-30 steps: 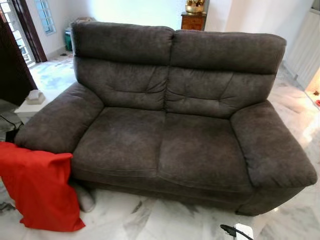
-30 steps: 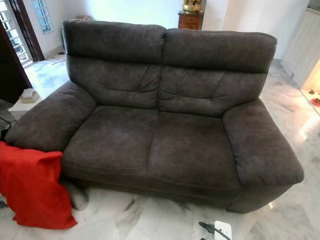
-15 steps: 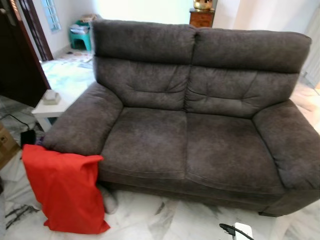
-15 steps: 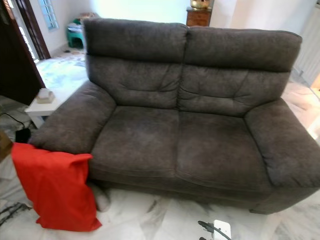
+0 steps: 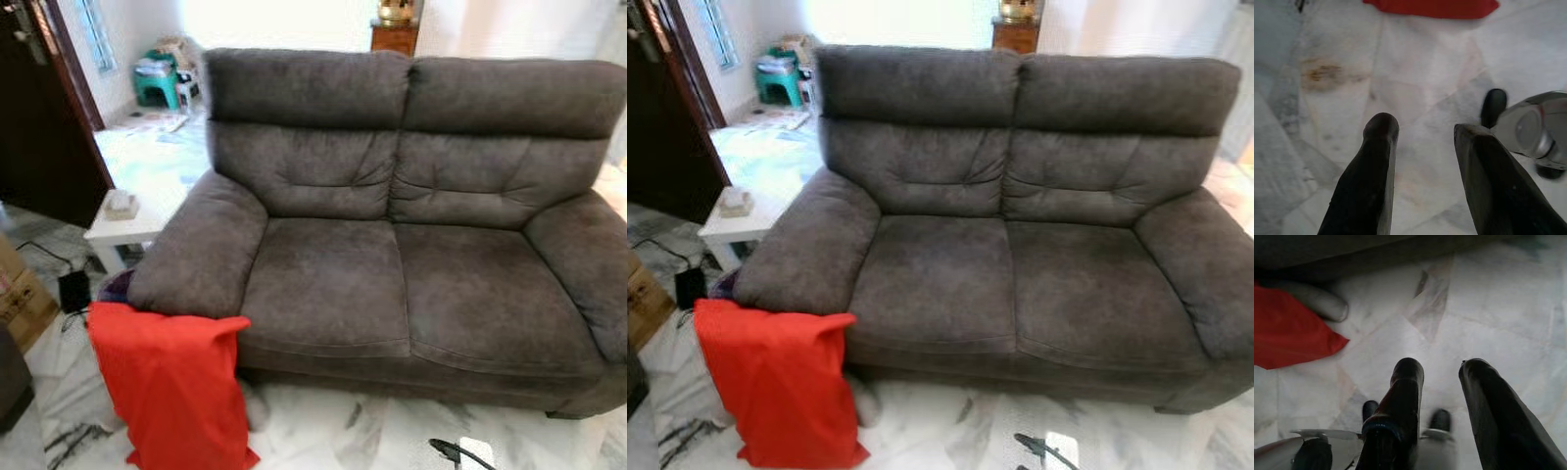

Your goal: Move the pillow to the sofa from floor

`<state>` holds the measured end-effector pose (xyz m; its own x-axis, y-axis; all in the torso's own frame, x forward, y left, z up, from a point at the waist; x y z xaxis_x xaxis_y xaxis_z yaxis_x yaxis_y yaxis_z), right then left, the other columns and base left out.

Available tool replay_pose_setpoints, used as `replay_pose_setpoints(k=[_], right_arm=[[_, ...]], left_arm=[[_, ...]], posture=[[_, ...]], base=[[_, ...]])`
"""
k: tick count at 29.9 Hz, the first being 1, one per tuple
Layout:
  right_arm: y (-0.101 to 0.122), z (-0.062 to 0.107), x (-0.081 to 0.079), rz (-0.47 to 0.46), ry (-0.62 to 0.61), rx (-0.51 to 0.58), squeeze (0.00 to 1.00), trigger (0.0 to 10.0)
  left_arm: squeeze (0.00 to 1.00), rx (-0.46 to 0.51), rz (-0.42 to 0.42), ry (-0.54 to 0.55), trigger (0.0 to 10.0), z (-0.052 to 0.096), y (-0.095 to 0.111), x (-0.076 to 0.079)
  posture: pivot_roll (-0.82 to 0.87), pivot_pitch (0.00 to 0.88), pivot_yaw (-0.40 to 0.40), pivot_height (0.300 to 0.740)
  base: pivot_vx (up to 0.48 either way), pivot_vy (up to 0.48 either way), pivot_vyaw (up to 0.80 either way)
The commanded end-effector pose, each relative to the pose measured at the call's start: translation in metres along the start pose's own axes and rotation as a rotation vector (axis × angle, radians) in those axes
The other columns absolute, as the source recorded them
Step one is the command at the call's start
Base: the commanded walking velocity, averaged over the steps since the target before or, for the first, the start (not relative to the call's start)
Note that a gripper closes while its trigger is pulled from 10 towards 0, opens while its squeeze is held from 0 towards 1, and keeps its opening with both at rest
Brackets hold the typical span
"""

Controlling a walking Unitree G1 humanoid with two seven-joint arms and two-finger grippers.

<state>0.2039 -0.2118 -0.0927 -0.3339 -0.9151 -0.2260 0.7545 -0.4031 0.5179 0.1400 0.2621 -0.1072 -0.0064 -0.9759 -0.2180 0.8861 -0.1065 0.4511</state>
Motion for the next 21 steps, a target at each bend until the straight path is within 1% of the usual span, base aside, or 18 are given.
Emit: replay_pose_setpoints(k=[1,17,19,21], right_arm=[[-0.0031,0.0023,0.0104,-0.006,-0.026,-0.011,0.00,10.0],[-0.0030,0.0026,0.0112,0.001,-0.023,-0.012,0.00,10.0],[-0.0032,0.0026,0.0114,0.004,-0.022,-0.013,0.00,10.0],[-0.0031,0.0026,0.0114,0.004,-0.022,-0.013,0.00,10.0]], left_arm=[[0.00,-0.012,-0.010,-0.015,10.0,-0.0001,-0.0021,0.0047],[0.00,-0.014,-0.003,-0.016,10.0,0.0000,-0.0035,0.0057],[0.00,-0.018,-0.023,-0.011,10.0,0.0001,-0.0040,0.0052],[0.00,-0.020,-0.033,-0.007,10.0,0.0001,-0.0043,0.0048]], posture=[[0.12,0.000,0.026,0.740],[0.12,0.000,0.016,0.740],[0.12,0.000,0.016,0.740],[0.12,0.000,0.014,0.740]], base=[[0.000,0.472,0.00],[0.000,0.470,0.00],[0.000,0.285,0.00],[0.000,0.000,0.00]])
Point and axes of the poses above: a point about 5 cm out from each wrist's last joint towards the gripper, its own z axis pointing back from the gripper into the wrist, its own y axis along the axis of the wrist's last joint, x = y × z, the point moved 2 cm from there along -z, pointing out of the wrist towards the gripper, and after that the axes turned 11 degrees about -z, right-handed, at the moved point
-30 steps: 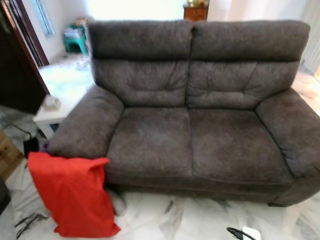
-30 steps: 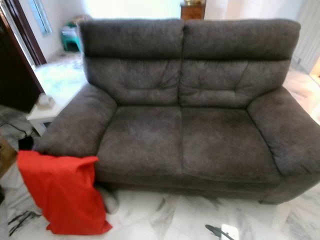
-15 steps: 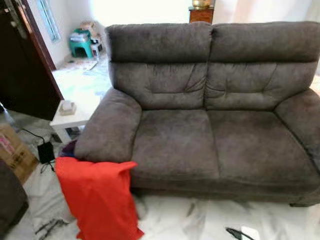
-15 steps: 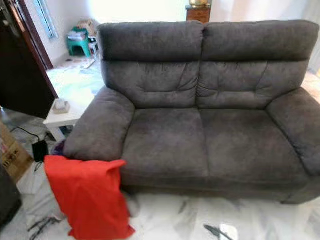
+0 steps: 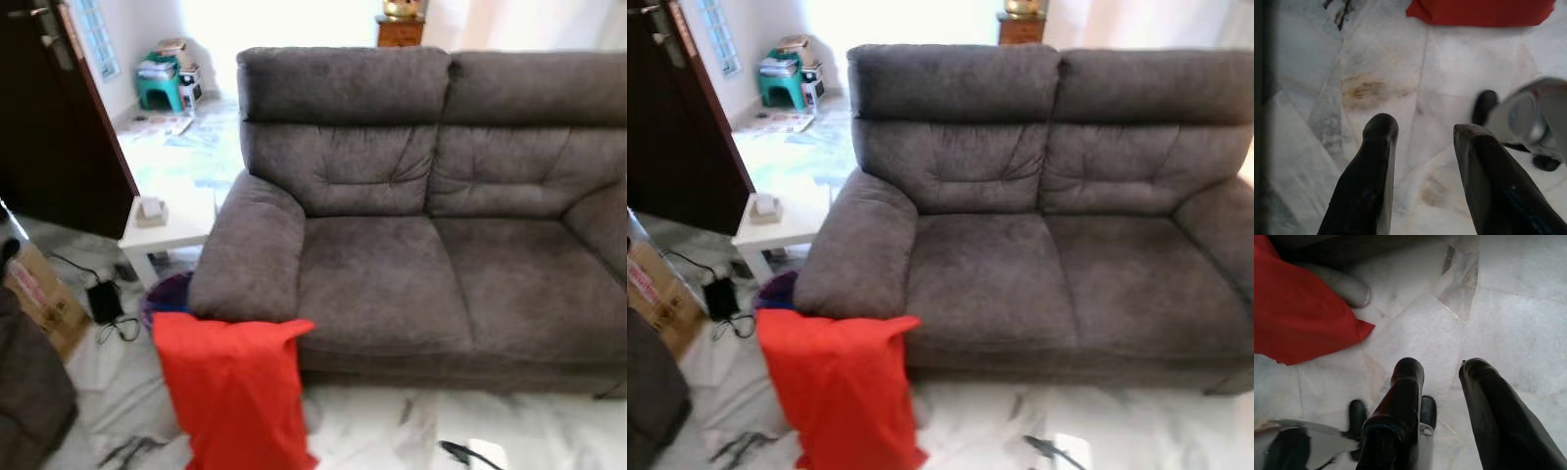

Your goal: Move the pillow to the sofa from floor

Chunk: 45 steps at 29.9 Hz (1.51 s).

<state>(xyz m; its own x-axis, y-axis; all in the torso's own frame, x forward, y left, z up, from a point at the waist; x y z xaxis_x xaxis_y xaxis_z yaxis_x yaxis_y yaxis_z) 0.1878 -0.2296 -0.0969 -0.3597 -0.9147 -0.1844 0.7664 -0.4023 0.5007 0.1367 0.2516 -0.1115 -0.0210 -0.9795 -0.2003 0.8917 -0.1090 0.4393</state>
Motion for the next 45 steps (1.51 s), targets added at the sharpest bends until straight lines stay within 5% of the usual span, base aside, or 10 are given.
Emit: replay_pose_setpoints(k=[1,15,36,45], right_arm=[[0.0040,-0.0023,-0.0114,0.003,0.028,0.008,0.00,10.0],[0.0047,-0.0024,-0.0116,0.004,0.026,0.013,0.00,10.0],[0.0044,-0.0024,-0.0123,0.011,0.030,0.012,0.00,10.0],[0.0061,-0.0026,-0.0151,0.051,0.050,0.016,0.00,10.0]], left_arm=[[0.00,-0.004,-0.025,0.017,10.0,0.0005,-0.0002,-0.0065],[0.00,0.007,0.007,-0.007,10.0,0.0005,0.0001,-0.0040],[0.00,0.003,-0.014,-0.014,10.0,0.0008,-0.0016,-0.0026],[0.00,0.017,-0.024,0.001,10.0,0.0008,0.0005,-0.0049]], posture=[[0.12,0.000,0.015,0.740],[0.12,0.000,0.008,0.740],[0.11,0.000,0.009,0.740],[0.12,0.000,0.010,0.740]], base=[[0.000,0.000,0.00],[0.000,0.000,0.00],[0.343,0.000,0.00],[0.000,0.000,0.34]])
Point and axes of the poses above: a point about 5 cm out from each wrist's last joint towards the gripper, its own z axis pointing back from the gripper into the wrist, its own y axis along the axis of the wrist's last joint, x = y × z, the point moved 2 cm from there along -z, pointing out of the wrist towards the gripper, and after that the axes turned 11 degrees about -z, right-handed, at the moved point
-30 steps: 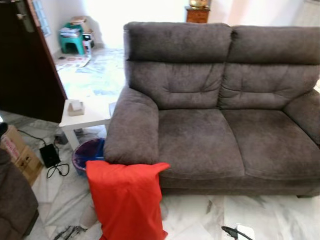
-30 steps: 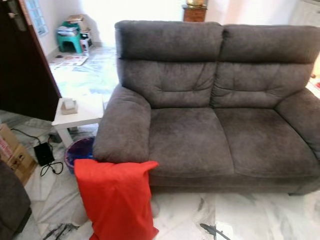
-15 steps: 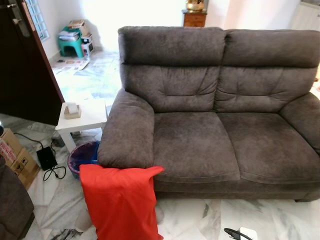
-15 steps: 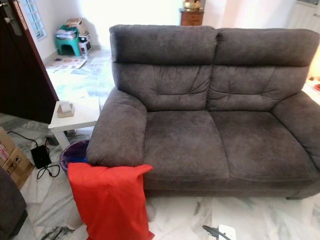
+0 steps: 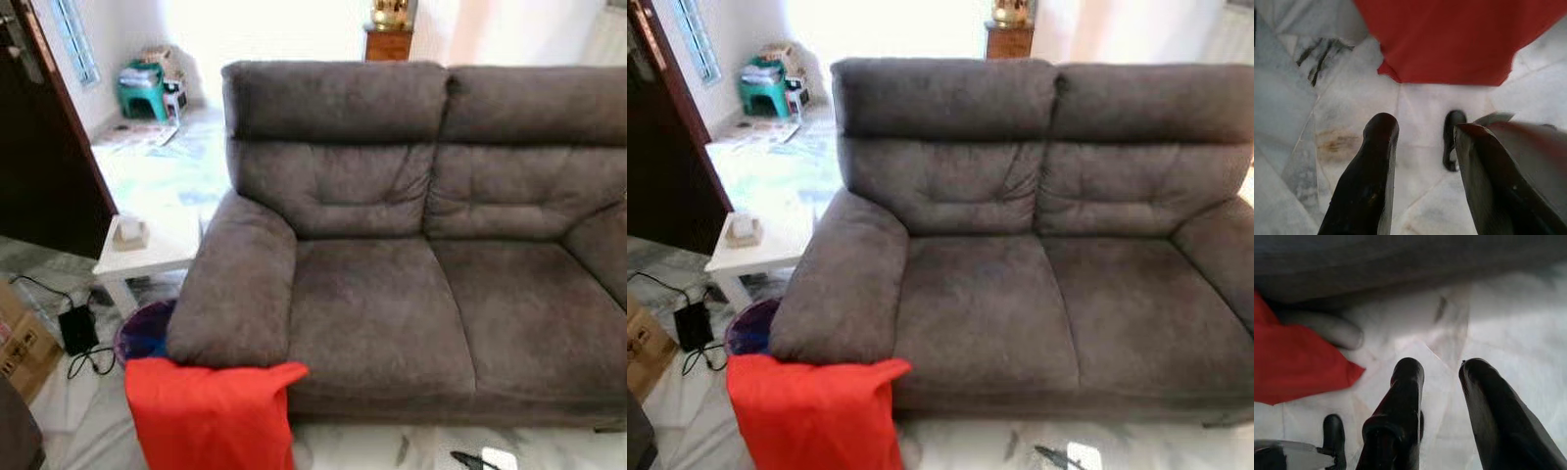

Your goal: Move the pillow to the sofa from floor

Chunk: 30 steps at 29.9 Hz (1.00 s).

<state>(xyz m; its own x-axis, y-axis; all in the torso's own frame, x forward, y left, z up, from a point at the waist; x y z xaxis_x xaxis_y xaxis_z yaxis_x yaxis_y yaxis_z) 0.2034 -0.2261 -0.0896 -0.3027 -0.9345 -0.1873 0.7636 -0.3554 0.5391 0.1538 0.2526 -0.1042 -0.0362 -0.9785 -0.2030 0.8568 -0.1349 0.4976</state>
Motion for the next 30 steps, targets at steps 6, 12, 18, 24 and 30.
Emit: replay_pose_setpoints(k=[6,12,18,24,30], right_arm=[[-0.0091,-0.0003,-0.0049,0.011,0.020,-0.029,0.00,10.0],[-0.0089,0.0003,-0.0021,0.018,0.016,-0.030,0.00,10.0],[-0.0077,0.0008,0.0002,0.034,0.017,-0.028,0.00,10.0],[-0.0072,0.0010,0.0007,0.038,0.021,-0.026,0.00,10.0],[-0.0069,0.0007,-0.0007,0.042,0.026,-0.025,0.00,10.0]], left_arm=[[0.00,-0.050,0.008,0.012,10.0,0.0037,-0.0182,-0.0016],[0.00,-0.054,0.005,0.006,10.0,0.0037,-0.0192,0.0015],[0.00,-0.053,0.006,0.001,10.0,0.0036,-0.0197,0.0044],[0.00,-0.055,0.007,-0.002,10.0,0.0035,-0.0199,0.0058],[0.00,-0.052,0.003,0.005,10.0,0.0034,-0.0190,0.0048]], posture=[[0.14,0.000,-0.004,0.740],[0.14,0.000,-0.014,0.740],[0.14,0.000,-0.027,0.740],[0.15,0.000,-0.033,0.740],[0.14,0.000,-0.029,0.740]], base=[[0.000,0.000,0.80],[0.000,0.000,0.80],[0.000,0.000,0.80],[0.000,0.000,0.80],[0.000,0.000,0.80]])
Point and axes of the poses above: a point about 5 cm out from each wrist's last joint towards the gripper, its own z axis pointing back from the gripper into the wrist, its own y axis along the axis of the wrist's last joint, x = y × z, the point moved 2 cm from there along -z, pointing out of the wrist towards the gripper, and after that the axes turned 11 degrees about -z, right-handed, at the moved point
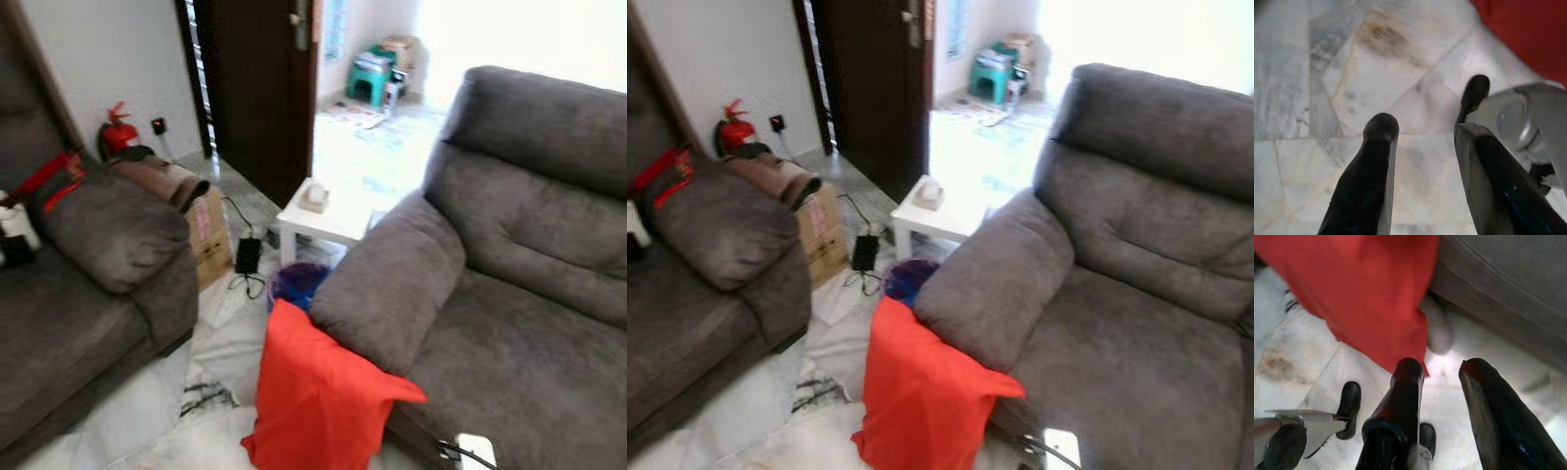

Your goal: Move the pillow to the sofa from floor

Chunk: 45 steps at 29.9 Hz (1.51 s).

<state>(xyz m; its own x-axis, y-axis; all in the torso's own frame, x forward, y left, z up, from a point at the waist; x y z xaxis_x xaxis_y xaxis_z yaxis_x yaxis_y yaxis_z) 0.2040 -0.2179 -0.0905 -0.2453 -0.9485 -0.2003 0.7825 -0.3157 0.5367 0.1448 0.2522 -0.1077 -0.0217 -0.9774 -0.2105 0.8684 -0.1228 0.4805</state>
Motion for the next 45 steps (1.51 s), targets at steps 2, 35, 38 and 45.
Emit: replay_pose_setpoints(k=[2,35,38,45], right_arm=[[-0.004,0.002,0.006,-0.013,-0.018,-0.008,0.00,10.0],[0.004,0.002,0.006,-0.084,0.007,0.033,0.00,10.0],[0.005,0.002,0.006,-0.086,0.007,0.039,0.00,10.0],[0.008,0.001,0.005,-0.077,0.008,0.037,0.00,10.0]], left_arm=[[0.00,-0.028,-0.009,-0.005,10.0,0.001,-0.009,0.002],[0.00,-0.009,0.003,-0.005,10.0,0.000,-0.002,0.008],[0.00,-0.007,0.002,-0.006,10.0,-0.001,-0.001,0.009],[0.00,0.006,0.000,-0.004,10.0,-0.001,0.003,0.008]], posture=[[0.14,0.000,-0.023,0.740],[0.14,0.000,-0.079,0.740],[0.13,0.000,-0.077,0.740],[0.13,0.000,-0.087,0.740]], base=[[0.000,0.000,0.80],[0.000,0.000,0.02],[0.000,0.000,0.00],[0.000,0.000,0.00]])
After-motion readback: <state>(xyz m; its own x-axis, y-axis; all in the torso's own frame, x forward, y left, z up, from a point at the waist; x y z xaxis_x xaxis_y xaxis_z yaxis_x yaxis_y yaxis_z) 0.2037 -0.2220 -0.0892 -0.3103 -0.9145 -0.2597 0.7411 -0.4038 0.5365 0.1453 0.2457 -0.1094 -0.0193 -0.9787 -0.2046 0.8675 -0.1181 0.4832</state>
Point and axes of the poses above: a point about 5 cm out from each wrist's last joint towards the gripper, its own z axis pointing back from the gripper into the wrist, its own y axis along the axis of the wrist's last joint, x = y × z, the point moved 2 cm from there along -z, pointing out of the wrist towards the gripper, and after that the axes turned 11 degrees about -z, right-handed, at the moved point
